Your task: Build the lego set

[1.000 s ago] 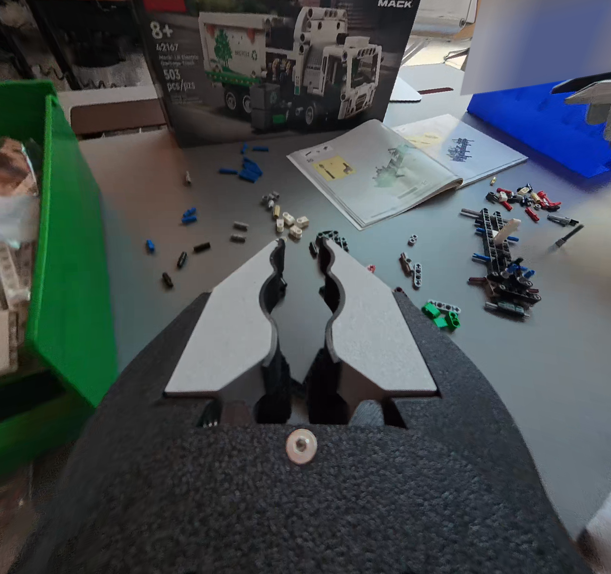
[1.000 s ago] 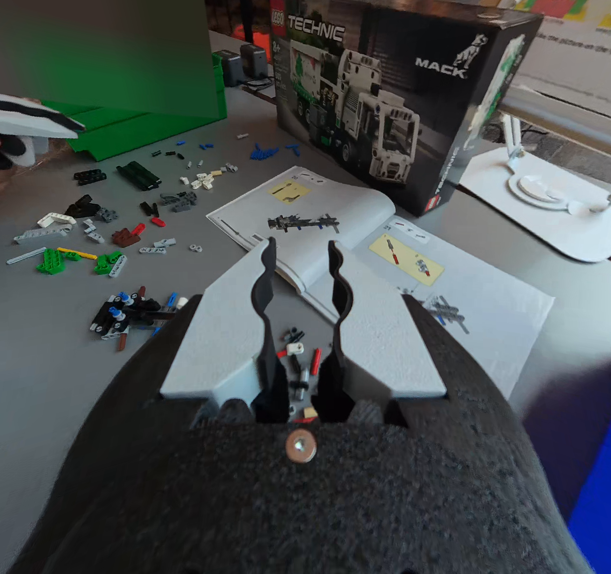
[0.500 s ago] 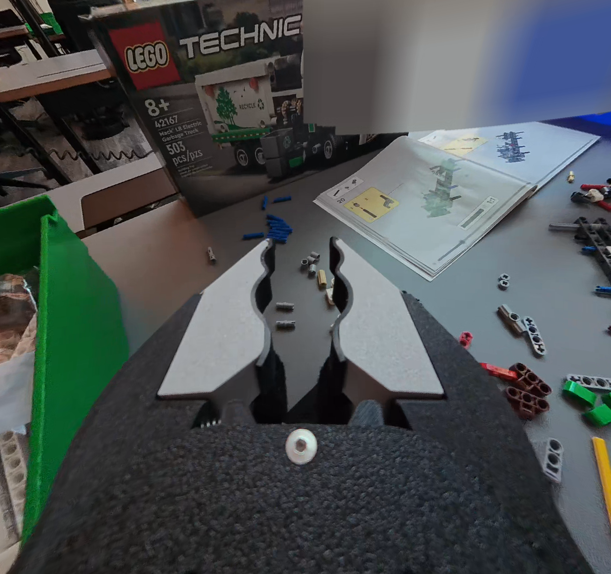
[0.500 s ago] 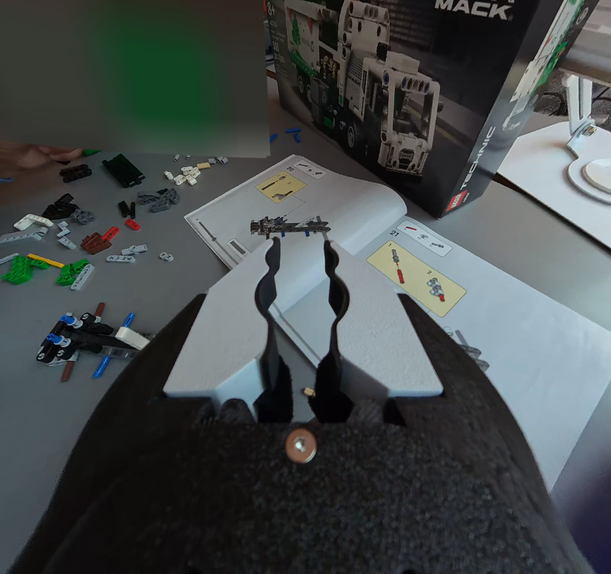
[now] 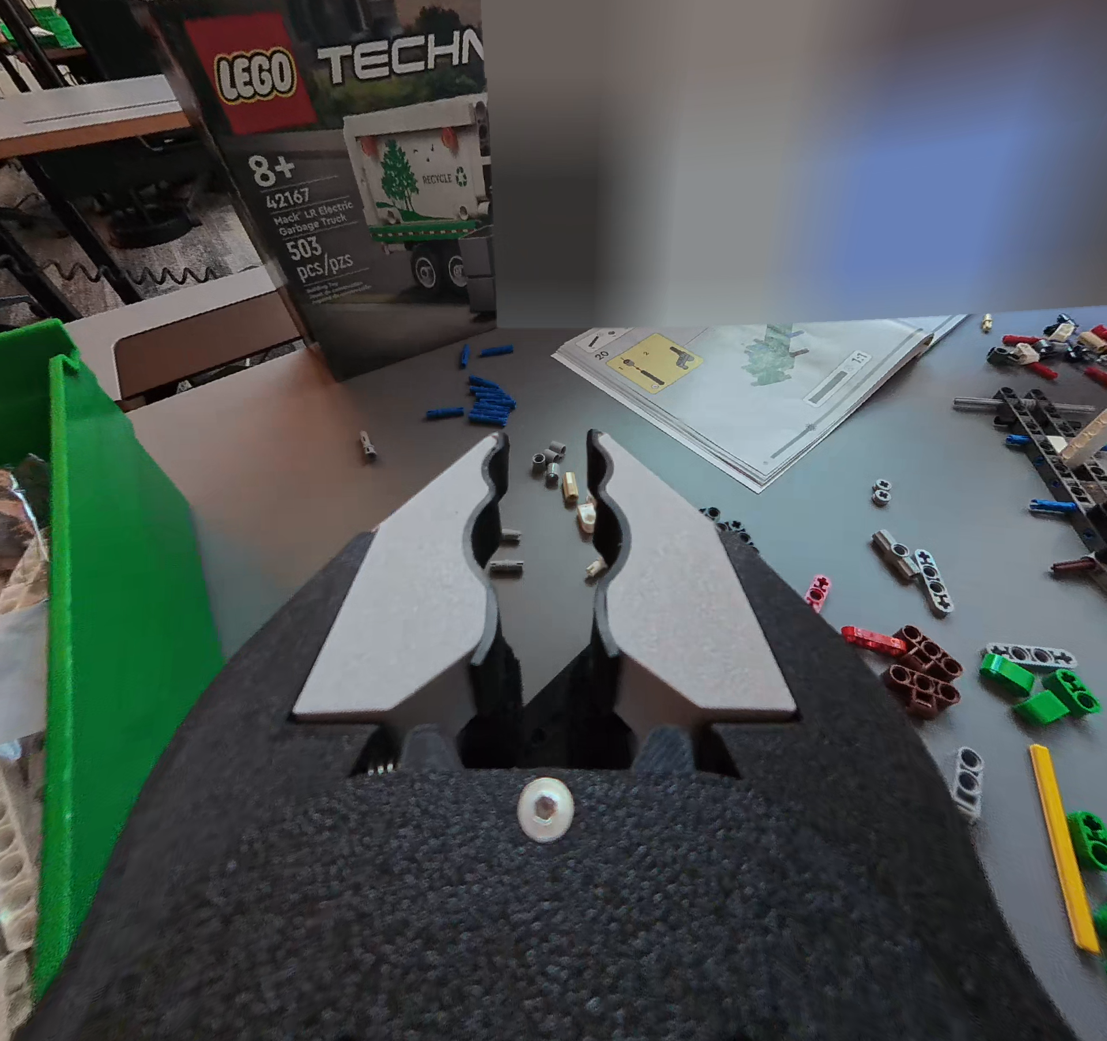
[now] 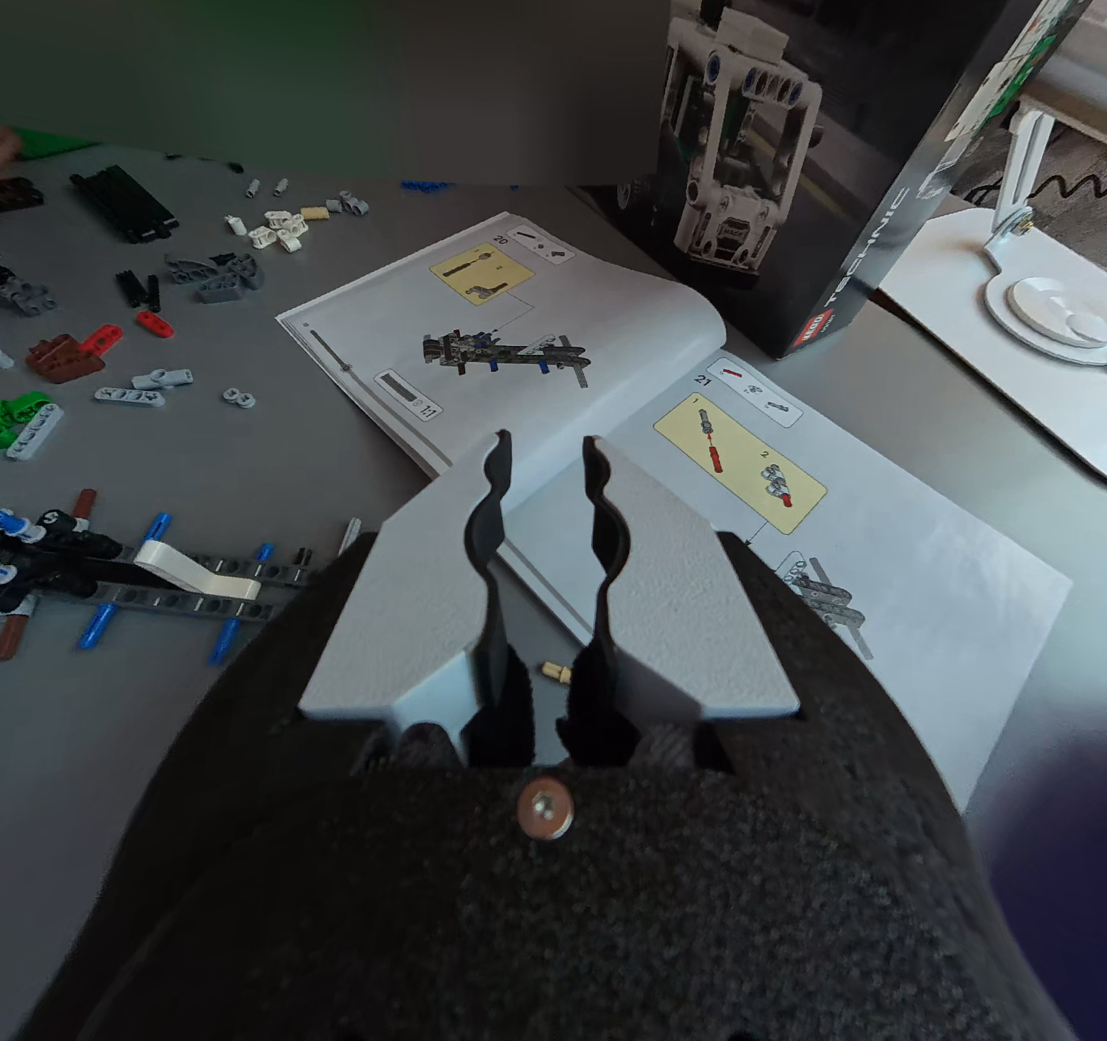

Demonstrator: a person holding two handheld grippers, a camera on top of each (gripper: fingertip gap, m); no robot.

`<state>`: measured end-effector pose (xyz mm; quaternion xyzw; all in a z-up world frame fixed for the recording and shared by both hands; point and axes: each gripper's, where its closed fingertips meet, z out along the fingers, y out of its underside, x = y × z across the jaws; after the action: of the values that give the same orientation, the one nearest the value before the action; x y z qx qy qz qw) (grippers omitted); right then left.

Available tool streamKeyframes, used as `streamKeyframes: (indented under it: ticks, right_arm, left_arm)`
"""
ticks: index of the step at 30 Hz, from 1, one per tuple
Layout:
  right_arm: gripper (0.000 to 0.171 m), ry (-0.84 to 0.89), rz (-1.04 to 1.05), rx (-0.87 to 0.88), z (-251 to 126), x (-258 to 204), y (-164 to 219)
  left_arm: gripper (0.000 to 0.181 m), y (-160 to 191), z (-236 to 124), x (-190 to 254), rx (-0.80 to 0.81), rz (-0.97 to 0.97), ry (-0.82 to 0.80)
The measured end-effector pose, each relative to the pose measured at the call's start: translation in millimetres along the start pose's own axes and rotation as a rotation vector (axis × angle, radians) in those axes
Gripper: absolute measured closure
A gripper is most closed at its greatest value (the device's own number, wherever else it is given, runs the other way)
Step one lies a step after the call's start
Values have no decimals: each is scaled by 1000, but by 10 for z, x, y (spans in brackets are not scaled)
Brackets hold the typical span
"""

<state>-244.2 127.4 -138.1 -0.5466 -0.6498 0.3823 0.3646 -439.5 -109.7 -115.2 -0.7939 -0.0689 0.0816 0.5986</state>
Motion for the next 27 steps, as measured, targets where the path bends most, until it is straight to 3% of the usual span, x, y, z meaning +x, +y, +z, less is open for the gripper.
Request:
streamKeyframes:
  ticks: [27]
  right_arm:
    - [151,-40,-6,-57,87,-81,136]
  left_arm:
    - [158,72,44,50,-40,20,6]
